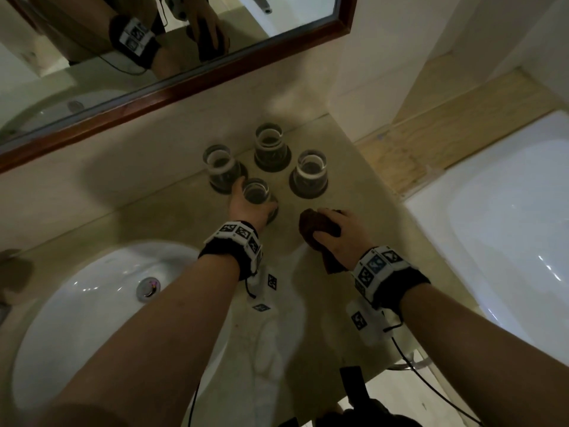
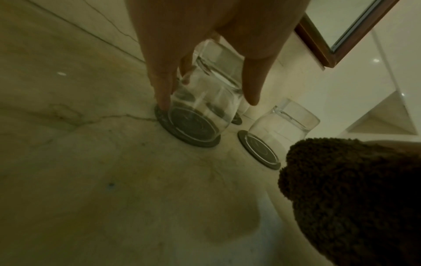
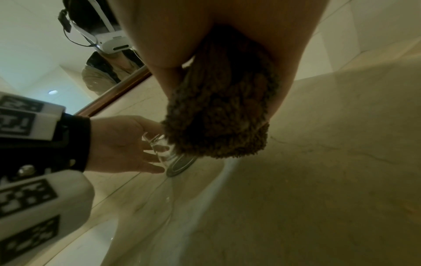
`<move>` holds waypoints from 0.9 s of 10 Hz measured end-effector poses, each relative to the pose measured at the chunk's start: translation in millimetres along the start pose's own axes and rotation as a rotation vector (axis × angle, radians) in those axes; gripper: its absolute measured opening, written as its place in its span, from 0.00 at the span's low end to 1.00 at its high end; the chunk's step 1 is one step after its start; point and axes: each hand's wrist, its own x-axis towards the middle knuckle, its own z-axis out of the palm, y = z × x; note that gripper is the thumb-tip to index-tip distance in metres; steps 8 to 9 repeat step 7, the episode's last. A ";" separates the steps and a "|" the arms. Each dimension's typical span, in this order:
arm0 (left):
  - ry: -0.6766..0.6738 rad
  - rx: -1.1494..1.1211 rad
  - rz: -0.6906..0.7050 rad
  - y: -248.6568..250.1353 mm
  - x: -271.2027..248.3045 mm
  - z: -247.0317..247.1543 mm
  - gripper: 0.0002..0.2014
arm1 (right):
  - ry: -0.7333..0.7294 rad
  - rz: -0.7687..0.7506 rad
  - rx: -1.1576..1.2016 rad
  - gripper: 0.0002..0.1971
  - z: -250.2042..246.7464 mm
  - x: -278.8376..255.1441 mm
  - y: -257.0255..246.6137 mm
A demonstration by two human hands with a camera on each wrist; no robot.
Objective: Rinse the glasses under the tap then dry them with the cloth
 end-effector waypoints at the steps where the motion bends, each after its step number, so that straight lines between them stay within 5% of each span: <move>1: 0.010 -0.019 0.006 -1.2 -0.2 -7.0 0.50 | -0.011 -0.018 -0.016 0.26 6.1 0.4 0.7; 4: 0.071 0.041 0.021 2.3 -18.1 -59.4 0.28 | -0.295 -0.062 -0.395 0.36 24.3 -2.0 -6.5; 7: -0.055 0.292 0.201 19.8 -65.5 -130.1 0.14 | -0.071 -0.072 -0.448 0.35 11.6 -25.6 -54.4; 9: -0.055 0.292 0.201 19.8 -65.5 -130.1 0.14 | -0.071 -0.072 -0.448 0.35 11.6 -25.6 -54.4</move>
